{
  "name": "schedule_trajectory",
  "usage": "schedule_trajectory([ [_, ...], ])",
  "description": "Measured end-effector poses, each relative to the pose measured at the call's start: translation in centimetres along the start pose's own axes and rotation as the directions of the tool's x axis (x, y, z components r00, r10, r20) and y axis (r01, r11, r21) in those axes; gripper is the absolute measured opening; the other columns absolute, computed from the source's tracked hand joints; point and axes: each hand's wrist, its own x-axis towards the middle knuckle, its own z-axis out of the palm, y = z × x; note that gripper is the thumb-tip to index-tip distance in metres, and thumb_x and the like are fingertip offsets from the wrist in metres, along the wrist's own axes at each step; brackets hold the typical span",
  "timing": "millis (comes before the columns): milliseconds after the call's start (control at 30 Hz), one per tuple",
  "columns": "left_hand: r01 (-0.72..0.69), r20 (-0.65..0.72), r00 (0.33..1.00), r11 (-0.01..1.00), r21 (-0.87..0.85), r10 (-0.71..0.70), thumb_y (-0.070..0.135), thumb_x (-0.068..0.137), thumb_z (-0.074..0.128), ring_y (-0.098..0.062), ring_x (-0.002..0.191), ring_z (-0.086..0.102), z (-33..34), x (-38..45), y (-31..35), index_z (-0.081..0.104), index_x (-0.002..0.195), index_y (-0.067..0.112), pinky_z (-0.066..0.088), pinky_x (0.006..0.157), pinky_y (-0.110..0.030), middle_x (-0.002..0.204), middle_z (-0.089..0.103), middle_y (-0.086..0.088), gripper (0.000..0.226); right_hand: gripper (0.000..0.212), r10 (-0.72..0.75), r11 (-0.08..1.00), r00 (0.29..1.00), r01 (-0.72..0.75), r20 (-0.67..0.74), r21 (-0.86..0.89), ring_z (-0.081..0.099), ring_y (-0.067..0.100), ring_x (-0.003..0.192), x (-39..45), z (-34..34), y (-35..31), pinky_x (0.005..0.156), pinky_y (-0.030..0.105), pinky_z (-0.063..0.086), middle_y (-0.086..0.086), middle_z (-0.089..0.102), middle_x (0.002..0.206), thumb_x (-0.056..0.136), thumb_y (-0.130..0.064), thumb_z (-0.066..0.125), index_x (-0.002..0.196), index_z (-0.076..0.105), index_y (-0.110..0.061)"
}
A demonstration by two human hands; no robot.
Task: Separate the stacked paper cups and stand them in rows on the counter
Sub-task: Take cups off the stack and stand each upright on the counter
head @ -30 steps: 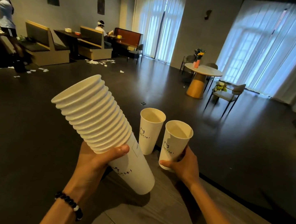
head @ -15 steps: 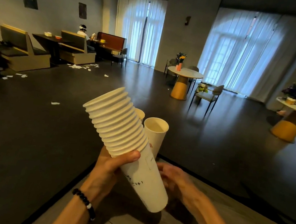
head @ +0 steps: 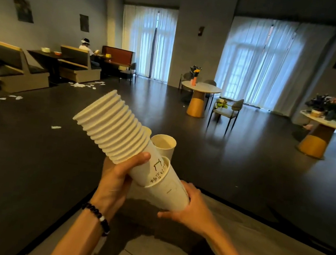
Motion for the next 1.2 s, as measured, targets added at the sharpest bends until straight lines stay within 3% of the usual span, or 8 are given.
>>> schedule_trajectory([
  [167,-0.079,-0.083,0.994,0.987,-0.141,0.068,0.025,0.055,0.084,-0.022,0.110,0.068,-1.1,1.5,3.1,0.057,0.132,0.018,0.060,0.079,-0.040,0.122,0.069,-0.008,0.082,0.081,0.136,0.991,0.966,-0.130,-0.218,0.042,0.039,0.008,0.115,0.7,0.0,3.8,0.098,0.035,0.045,-0.015,0.039,0.117,0.049,-0.053,0.090,0.117,0.046,-0.045],
  [367,-0.119,-0.083,0.991,0.978,-0.171,0.106,0.025,0.059,0.084,-0.028,0.127,0.057,-3.5,2.5,3.9,0.049,0.144,0.012,0.054,0.098,-0.044,0.145,0.051,-0.021,0.092,0.099,0.423,0.870,0.859,-0.295,-0.288,0.396,0.054,0.026,0.122,3.2,-0.1,6.1,0.096,0.050,0.052,0.002,0.056,0.129,0.050,-0.036,0.092,0.135,0.043,-0.019],
  [467,-0.095,-0.038,0.995,0.990,-0.106,0.092,0.016,0.066,0.075,-0.023,0.114,0.065,-3.5,2.3,2.4,0.065,0.125,0.019,0.059,0.086,-0.039,0.123,0.068,-0.012,0.060,0.090,0.438,0.865,0.849,-0.309,-0.296,0.394,0.054,0.029,0.123,5.0,0.1,6.6,0.098,0.049,0.049,0.008,0.058,0.133,0.055,-0.023,0.093,0.133,0.047,-0.015],
  [633,-0.085,0.005,0.996,0.996,0.006,0.085,0.015,0.057,0.079,-0.019,0.108,0.069,-3.6,2.6,0.1,0.077,0.103,0.032,0.048,0.102,-0.055,0.110,0.074,0.000,0.049,0.090,0.385,0.911,0.884,-0.317,-0.265,0.265,0.053,0.028,0.125,7.9,0.2,7.0,0.101,0.047,0.047,0.007,0.058,0.132,0.054,-0.023,0.094,0.131,0.049,-0.015],
  [867,-0.034,0.038,0.999,0.998,0.061,0.031,0.052,0.031,0.097,-0.023,0.113,0.067,-3.2,2.9,-1.3,0.070,0.114,0.030,0.057,0.095,-0.042,0.118,0.072,-0.006,0.090,0.089,0.309,0.945,0.916,-0.266,-0.255,0.188,0.053,0.025,0.124,9.2,0.6,7.9,0.099,0.043,0.048,0.006,0.058,0.133,0.056,-0.025,0.094,0.132,0.049,-0.016],
  [1000,-0.002,0.052,0.999,1.000,0.024,0.001,0.055,0.031,0.097,-0.026,0.116,0.066,-2.5,2.5,-1.8,0.059,0.126,0.023,0.057,0.093,-0.041,0.120,0.070,-0.008,0.107,0.095,0.309,0.946,0.931,-0.279,-0.193,0.168,0.053,0.022,0.124,8.6,0.8,8.4,0.099,0.043,0.048,0.002,0.056,0.134,0.054,-0.028,0.094,0.135,0.046,-0.019],
  [1133,0.002,0.120,0.993,1.000,0.029,-0.006,0.058,0.033,0.095,-0.023,0.113,0.067,-1.2,1.9,-1.9,0.068,0.115,0.036,0.055,0.092,-0.043,0.116,0.073,-0.002,0.089,0.099,0.345,0.930,0.929,-0.319,-0.132,0.179,0.054,0.014,0.113,7.1,-0.4,8.8,0.089,0.036,0.055,-0.008,0.052,0.125,0.051,-0.028,0.096,0.134,0.042,-0.024],
  [1200,-0.002,0.187,0.982,0.999,0.035,-0.005,0.057,0.036,0.094,-0.020,0.107,0.070,0.0,1.3,-1.9,0.074,0.104,0.041,0.059,0.083,-0.035,0.109,0.075,0.002,0.073,0.080,0.412,0.907,0.895,-0.384,-0.172,0.175,0.059,0.014,0.098,5.6,-1.8,8.6,0.079,0.031,0.056,0.000,0.057,0.115,0.056,-0.027,0.094,0.121,0.047,-0.021],
])
